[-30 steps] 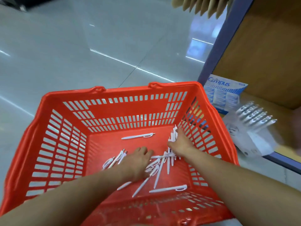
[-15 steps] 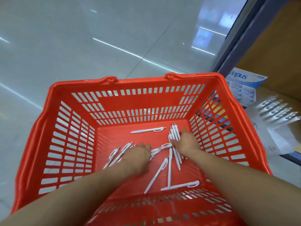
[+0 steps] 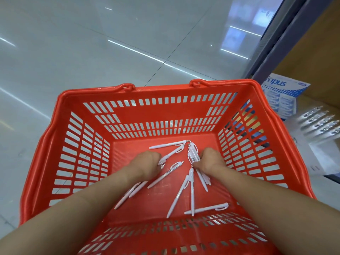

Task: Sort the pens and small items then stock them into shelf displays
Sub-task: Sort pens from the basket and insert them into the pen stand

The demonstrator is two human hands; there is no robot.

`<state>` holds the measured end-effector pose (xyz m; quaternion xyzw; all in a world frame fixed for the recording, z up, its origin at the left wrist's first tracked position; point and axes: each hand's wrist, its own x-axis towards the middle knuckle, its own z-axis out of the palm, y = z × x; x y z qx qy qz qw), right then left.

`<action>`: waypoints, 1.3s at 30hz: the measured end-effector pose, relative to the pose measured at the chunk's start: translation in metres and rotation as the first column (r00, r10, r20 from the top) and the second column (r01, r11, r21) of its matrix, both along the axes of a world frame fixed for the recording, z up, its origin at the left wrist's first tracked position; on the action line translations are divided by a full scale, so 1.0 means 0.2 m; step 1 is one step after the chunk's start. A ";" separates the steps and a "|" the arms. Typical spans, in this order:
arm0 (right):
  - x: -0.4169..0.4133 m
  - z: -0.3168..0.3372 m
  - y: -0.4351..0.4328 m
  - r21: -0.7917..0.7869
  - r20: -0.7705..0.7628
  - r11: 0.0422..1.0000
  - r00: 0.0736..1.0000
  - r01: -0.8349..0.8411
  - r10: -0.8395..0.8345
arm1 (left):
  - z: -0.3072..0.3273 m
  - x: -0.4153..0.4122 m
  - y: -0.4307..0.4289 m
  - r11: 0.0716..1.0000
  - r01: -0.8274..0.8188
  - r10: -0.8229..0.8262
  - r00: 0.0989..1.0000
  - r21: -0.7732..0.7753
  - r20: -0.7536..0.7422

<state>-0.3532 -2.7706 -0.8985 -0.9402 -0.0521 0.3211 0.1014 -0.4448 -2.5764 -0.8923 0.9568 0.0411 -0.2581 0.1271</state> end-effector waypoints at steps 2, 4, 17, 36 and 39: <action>-0.01 0.01 0.02 -0.023 -0.026 0.999 0.999 -0.023 0.022 | 0.01 0.00 0.01 0.998 -0.021 0.020 0.999 -0.054 -0.028; -0.02 0.03 0.02 -0.035 -0.034 0.998 0.998 -0.054 0.052 | 0.02 0.00 0.02 0.993 -0.052 0.047 0.998 -0.107 -0.053; 0.00 0.02 -0.03 0.120 0.007 0.988 0.995 -0.099 0.099 | 0.12 -0.02 0.10 0.722 -0.467 0.370 0.884 -0.511 -0.284; 0.01 0.20 0.18 0.440 -0.675 0.439 0.611 0.784 -0.415 | 0.22 0.04 0.11 0.780 -0.309 0.180 0.943 -0.545 -0.279; 0.02 0.29 0.13 0.436 -0.656 0.502 0.646 0.746 -0.390 | 0.29 0.05 0.14 0.560 -0.452 0.327 0.891 -0.695 -0.316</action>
